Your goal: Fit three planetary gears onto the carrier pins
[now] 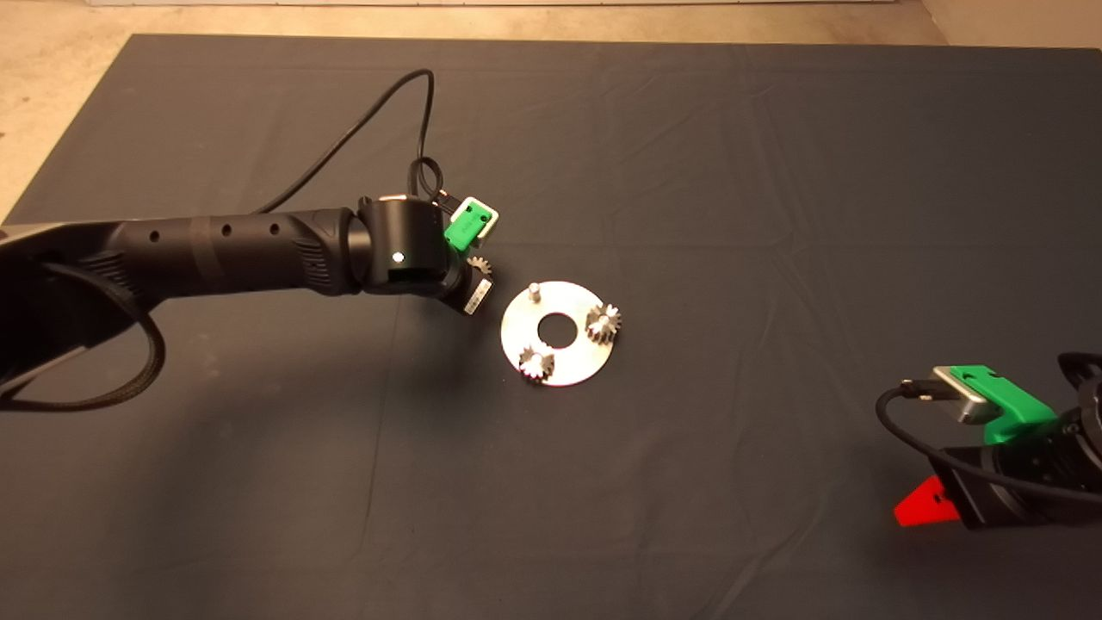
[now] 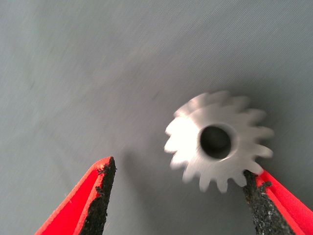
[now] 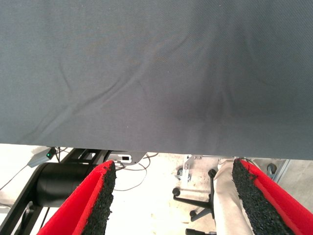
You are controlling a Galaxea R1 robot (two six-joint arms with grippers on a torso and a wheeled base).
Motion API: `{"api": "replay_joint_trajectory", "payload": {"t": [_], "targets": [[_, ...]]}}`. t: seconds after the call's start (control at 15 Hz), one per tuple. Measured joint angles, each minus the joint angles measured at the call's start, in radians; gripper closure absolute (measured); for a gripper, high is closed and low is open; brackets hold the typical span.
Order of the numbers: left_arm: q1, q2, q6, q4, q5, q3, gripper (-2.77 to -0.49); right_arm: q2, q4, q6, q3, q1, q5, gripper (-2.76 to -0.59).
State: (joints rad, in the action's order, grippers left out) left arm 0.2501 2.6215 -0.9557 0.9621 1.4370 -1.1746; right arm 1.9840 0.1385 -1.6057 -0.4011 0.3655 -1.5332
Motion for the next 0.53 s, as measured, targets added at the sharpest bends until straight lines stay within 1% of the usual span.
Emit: {"api": "replay_joint_trajectory", "payload": {"t": [0.13, 0.2, 0.27, 0.53], "targets": [[-0.001, 0.017, -0.001, 0.004, -0.026, -0.004, -1.76, 0.0, 0.0, 0.0, 0.0, 0.0, -0.001, -1.76], [-0.001, 0.022, -0.001, 0.004, -0.032, -0.005, -1.76, 0.0, 0.0, 0.0, 0.0, 0.0, 0.0, -1.76], [-0.001, 0.024, -0.001, 0.004, -0.034, -0.007, -1.76, 0.0, 0.0, 0.0, 0.0, 0.0, 0.0, -1.76], [-0.001, 0.021, -0.001, 0.004, -0.033, -0.018, -1.76, 0.0, 0.0, 0.0, 0.0, 0.0, 0.0, -1.76]]}}
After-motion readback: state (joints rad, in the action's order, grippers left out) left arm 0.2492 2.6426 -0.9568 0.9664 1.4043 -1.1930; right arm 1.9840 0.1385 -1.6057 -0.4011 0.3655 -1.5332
